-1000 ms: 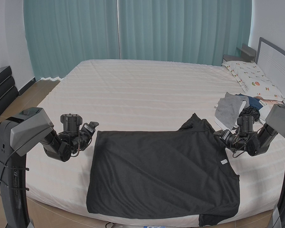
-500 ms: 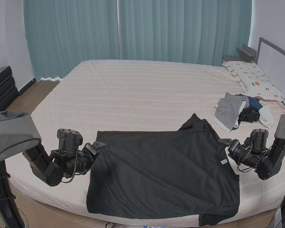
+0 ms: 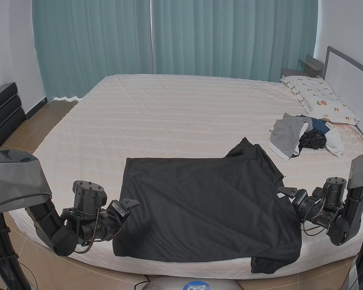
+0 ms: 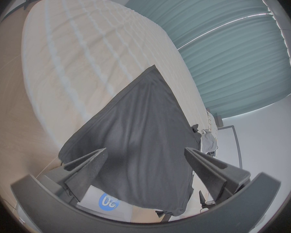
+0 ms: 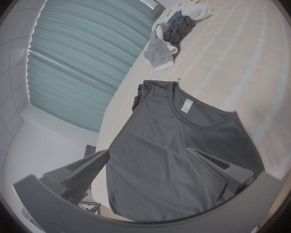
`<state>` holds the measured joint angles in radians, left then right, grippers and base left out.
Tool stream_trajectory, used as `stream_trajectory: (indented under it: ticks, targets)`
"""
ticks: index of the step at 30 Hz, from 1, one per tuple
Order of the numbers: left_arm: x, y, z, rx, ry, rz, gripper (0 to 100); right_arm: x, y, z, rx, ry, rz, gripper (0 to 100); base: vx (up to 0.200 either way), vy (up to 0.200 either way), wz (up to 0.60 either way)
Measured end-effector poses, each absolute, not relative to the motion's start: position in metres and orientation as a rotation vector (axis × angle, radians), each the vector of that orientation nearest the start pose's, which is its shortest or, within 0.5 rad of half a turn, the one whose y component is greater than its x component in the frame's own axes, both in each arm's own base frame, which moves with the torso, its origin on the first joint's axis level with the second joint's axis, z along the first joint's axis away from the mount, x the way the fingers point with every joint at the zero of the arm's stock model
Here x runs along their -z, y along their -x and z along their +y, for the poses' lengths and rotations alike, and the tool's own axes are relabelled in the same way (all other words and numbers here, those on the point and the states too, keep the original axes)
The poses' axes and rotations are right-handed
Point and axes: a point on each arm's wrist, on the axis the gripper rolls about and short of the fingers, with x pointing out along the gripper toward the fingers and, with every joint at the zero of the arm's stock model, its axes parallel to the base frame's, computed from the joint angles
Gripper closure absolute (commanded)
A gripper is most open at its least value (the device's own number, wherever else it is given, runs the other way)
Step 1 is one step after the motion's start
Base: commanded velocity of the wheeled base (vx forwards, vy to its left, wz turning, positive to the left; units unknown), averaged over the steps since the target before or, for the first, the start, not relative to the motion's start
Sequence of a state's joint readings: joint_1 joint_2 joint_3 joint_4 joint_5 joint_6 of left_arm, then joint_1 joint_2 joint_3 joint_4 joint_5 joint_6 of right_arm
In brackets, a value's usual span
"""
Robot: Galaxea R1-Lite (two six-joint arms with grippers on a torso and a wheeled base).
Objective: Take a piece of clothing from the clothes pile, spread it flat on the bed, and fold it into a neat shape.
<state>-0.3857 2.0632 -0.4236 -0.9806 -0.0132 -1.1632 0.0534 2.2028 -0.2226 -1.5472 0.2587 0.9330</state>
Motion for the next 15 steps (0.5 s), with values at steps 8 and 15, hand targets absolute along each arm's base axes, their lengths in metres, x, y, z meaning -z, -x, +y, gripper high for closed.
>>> stream_trajectory:
  ticks: [8, 15]
  targets:
    - [-0.014, -0.26, -0.105, -0.014, 0.992, 0.846, 0, 0.003, -0.266, 0.02, -0.059, -0.957, 0.591, 0, 0.0, 0.0, 0.0]
    - [-0.013, -0.259, -0.099, 0.009, 1.015, 0.882, 0, 0.009, -0.266, 0.018, -0.044, -0.958, 0.608, 0, 0.0, 0.0, 0.0]
